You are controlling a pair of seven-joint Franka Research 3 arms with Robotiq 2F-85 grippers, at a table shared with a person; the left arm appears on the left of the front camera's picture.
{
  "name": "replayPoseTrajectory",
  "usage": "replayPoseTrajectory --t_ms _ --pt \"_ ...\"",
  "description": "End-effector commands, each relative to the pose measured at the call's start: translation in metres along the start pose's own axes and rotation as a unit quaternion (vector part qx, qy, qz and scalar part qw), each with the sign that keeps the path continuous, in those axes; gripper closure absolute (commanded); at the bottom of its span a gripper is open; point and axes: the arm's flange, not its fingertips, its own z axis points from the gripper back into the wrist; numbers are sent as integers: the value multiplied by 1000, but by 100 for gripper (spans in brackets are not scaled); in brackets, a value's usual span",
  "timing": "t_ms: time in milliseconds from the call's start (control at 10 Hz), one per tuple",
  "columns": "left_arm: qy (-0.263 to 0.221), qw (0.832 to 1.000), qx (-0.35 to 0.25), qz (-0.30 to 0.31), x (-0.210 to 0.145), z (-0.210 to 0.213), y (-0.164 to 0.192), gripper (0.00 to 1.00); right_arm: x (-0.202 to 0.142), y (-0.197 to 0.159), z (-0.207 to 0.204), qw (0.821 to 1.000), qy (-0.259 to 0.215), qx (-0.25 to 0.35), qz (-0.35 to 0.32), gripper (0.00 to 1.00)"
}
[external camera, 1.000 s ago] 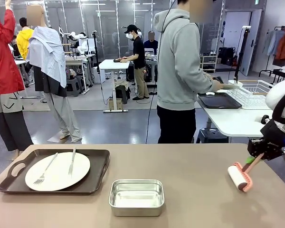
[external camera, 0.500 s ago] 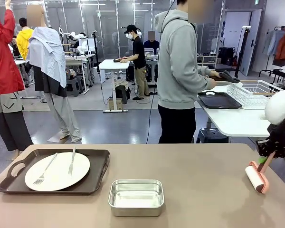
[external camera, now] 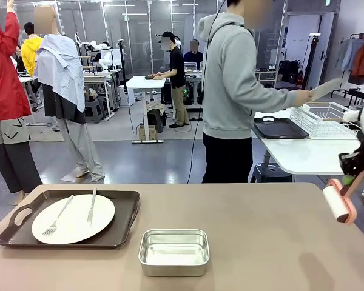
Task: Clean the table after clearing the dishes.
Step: When the left (or right) Handle tray is removed, use the left hand (or right hand) to clean the left (or right) side of the table with the Lint Roller, then place the Lint Roller back on top of the Airtight Container.
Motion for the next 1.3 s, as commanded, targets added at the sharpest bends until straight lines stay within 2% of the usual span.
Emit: replayPoseTrajectory --t_ms 0,1200 --pt "6 1000 -5 -9 0 5 0 0 3 0 -25 1000 10 -1 2 80" --pt "6 1000 -5 -9 0 5 0 0 3 0 -25 1000 10 -1 2 80"
